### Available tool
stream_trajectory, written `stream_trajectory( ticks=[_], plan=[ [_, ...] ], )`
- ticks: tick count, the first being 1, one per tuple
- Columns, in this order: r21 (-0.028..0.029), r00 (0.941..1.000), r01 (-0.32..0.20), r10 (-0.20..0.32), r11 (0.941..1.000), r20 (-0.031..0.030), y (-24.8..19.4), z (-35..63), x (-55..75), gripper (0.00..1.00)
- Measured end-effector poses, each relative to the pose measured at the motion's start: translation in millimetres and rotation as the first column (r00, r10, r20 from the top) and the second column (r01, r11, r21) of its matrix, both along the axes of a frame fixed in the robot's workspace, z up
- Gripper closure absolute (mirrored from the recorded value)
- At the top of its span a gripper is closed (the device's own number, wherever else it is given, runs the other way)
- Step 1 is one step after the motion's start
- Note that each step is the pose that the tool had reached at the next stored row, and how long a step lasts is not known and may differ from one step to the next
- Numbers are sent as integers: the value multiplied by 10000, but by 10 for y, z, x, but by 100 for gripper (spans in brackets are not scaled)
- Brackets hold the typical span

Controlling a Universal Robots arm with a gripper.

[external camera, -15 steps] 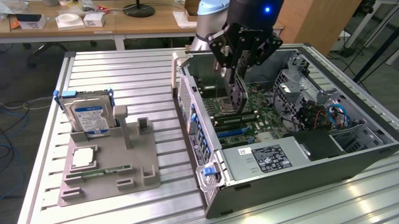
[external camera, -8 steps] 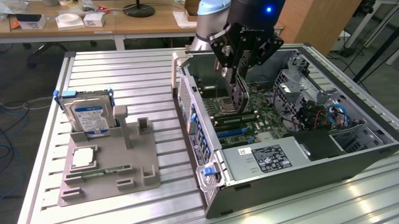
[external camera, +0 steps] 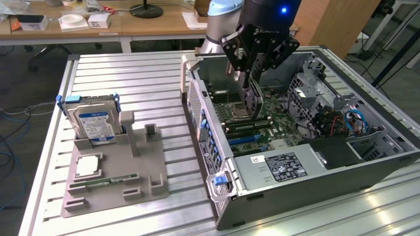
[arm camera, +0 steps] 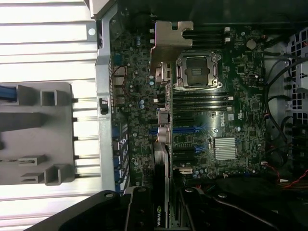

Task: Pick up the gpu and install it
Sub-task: 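Pick up the gpu and move the gpu toward the slot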

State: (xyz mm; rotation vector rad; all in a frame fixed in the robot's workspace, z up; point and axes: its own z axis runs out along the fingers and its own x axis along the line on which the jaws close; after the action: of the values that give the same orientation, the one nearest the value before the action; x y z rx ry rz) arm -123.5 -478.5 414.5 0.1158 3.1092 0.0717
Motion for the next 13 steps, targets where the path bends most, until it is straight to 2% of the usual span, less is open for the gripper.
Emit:
stream_trajectory(
  ticks=[13],
  plan=[
    [0,10000,0,0,10000,0,0,0,27,74]
  ],
)
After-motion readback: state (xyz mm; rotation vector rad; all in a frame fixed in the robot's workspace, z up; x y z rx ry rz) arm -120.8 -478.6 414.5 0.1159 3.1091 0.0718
